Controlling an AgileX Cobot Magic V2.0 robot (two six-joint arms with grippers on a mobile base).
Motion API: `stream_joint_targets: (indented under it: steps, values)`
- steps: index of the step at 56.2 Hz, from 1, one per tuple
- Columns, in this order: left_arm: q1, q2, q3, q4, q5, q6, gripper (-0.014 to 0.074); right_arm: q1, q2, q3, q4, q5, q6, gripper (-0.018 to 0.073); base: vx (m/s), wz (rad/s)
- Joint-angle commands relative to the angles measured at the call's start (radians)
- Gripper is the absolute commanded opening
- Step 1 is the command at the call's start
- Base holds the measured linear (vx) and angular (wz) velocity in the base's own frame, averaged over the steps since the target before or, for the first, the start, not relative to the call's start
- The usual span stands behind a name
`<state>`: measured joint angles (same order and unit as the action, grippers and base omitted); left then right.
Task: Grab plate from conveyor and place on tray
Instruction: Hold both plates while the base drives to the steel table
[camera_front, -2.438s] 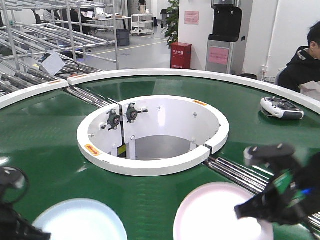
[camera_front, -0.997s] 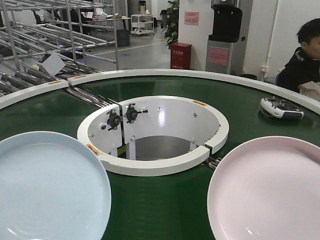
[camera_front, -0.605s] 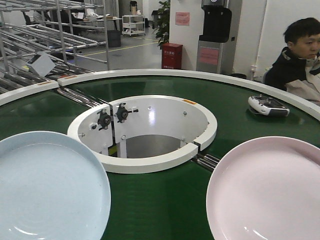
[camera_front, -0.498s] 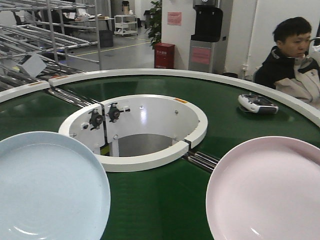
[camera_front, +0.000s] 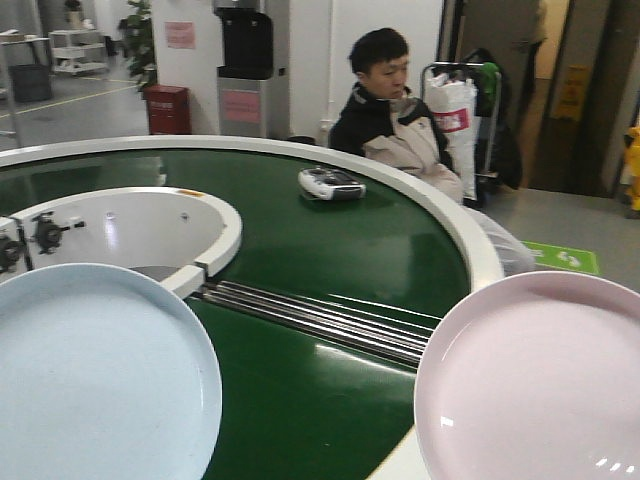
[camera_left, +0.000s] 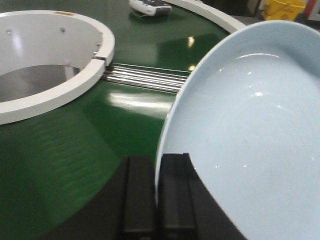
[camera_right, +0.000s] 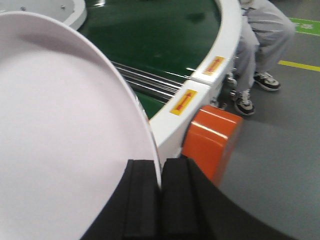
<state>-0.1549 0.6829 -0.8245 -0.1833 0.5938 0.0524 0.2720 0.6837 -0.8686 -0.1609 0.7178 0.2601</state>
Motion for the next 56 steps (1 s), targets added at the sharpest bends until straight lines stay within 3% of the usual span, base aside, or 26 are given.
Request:
stream_joint_targets:
  steps: [1,56]
  values:
    - [-0.006,-0.001,-0.03,-0.014,-0.087,-0.01,-0.0006,-0.004,-0.001,-0.028,-0.013,-0.088,0.003,-0.001,-0.18,-0.69]
    - [-0.006,-0.001,-0.03,-0.014,-0.087,-0.01,-0.0006,-0.004,-0.001,-0.028,-0.013,-0.085,0.003,-0.001,-0.13,-0.63]
